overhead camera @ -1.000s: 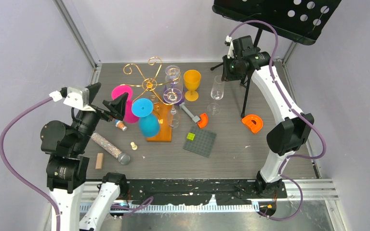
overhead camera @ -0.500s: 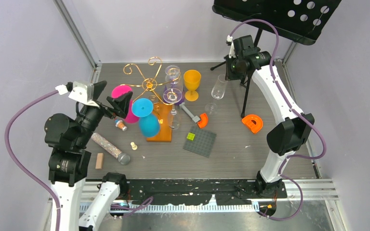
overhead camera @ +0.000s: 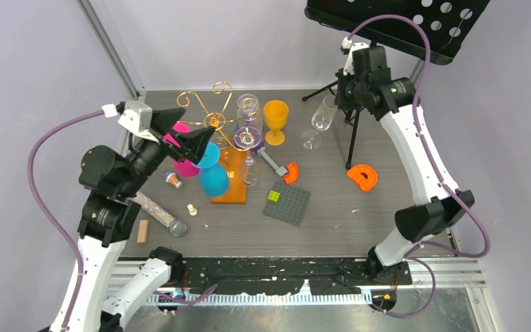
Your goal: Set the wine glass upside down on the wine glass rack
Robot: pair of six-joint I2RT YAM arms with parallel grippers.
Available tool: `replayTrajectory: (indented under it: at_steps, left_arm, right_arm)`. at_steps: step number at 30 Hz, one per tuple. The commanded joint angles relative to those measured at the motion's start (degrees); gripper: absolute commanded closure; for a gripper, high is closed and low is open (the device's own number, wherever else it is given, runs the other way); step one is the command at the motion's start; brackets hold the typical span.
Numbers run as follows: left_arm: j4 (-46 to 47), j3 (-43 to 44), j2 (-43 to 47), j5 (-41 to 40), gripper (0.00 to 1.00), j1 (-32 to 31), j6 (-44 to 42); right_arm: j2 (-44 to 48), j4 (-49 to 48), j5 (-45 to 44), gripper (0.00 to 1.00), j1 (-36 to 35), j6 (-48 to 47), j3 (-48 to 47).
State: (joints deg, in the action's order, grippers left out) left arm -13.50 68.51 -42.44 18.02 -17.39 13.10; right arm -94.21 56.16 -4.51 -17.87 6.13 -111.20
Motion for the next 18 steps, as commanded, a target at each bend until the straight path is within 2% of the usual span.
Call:
replayTrajectory:
  at_steps: [1, 6, 9, 18]
  left_arm:
    - [4.5, 3.1, -2.4, -2.8, 0.08, -4.5, 0.1]
    - [8.5, 2.6, -4.9, -1.7, 0.08, -6.9, 3.0]
    - [10.0, 2.9, -6.4, -1.6, 0.08, -8.6, 1.3]
    - [16.0, 5.5, -13.3, -0.5, 0.07, -12.2, -1.7]
  right_arm:
    - [8.4, -6.0, -0.4, 0.95, -0.9, -0.3, -2.9]
    - [14.7, -12.0, -0.6, 0.95, -1.3, 0.9, -1.6]
    - [18.9, -16.8, 0.1, 0.95, -1.4, 1.8, 1.5]
    - [31.8, -32.6, 9.9, 0.95, -1.4, 2.6, 10.2]
